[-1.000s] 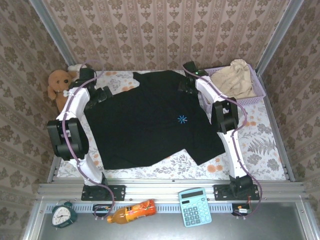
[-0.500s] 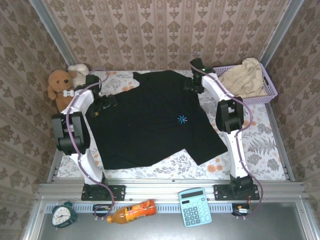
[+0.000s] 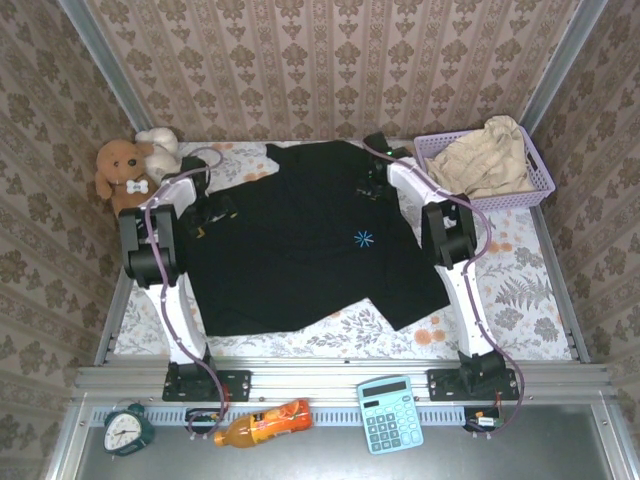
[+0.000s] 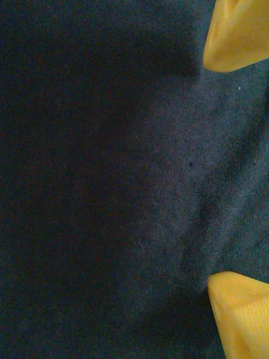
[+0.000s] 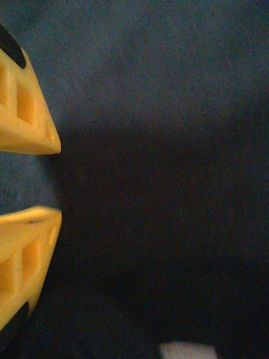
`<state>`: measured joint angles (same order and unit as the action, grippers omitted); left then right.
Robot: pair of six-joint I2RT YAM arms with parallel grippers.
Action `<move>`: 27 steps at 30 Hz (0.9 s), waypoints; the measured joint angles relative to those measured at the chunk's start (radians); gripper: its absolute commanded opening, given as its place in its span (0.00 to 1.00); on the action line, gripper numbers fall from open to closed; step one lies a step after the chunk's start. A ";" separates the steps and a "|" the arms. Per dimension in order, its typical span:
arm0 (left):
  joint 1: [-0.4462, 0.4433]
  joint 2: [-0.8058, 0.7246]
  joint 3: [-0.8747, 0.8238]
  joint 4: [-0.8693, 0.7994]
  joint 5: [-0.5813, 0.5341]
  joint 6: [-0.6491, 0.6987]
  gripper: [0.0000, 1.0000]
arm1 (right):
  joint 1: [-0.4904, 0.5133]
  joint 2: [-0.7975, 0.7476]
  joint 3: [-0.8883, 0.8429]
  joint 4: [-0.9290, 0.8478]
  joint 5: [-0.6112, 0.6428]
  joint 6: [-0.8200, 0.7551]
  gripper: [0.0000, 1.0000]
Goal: Fold and stack the mixed laundry pile
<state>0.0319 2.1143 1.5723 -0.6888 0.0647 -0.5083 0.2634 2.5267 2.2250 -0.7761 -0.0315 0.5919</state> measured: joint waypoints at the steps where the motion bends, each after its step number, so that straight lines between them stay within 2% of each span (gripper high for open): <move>1: 0.002 0.031 0.047 -0.007 0.000 0.000 0.93 | -0.019 0.003 0.015 0.004 0.003 0.013 0.35; 6: -0.002 0.188 0.304 -0.028 0.020 0.021 0.93 | -0.085 0.062 0.116 0.005 0.040 0.049 0.35; 9: -0.009 0.296 0.493 -0.062 0.048 0.039 1.00 | -0.102 0.094 0.171 0.002 0.048 0.068 0.37; 12: -0.018 0.362 0.624 -0.091 0.081 0.051 1.00 | -0.104 0.095 0.183 0.002 0.048 0.068 0.45; 15: -0.026 0.355 0.650 -0.125 0.108 0.066 1.00 | -0.101 0.082 0.175 0.002 0.042 0.042 0.56; 18: -0.034 0.293 0.637 -0.164 0.120 0.095 1.00 | -0.093 -0.008 0.068 0.000 0.028 0.002 0.68; 20: -0.042 0.197 0.581 -0.174 0.123 0.118 1.00 | -0.080 -0.140 -0.081 0.003 0.018 -0.039 0.71; 24: -0.061 -0.061 0.397 -0.172 0.122 0.154 1.00 | -0.050 -0.457 -0.393 0.018 -0.011 -0.089 0.72; 27: -0.087 -0.284 0.174 -0.138 0.119 0.166 0.98 | -0.029 -0.700 -0.624 0.037 -0.050 -0.115 0.71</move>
<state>-0.0547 1.8301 1.7462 -0.8265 0.1841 -0.3420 0.2348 1.8263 1.6005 -0.7387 -0.0818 0.4767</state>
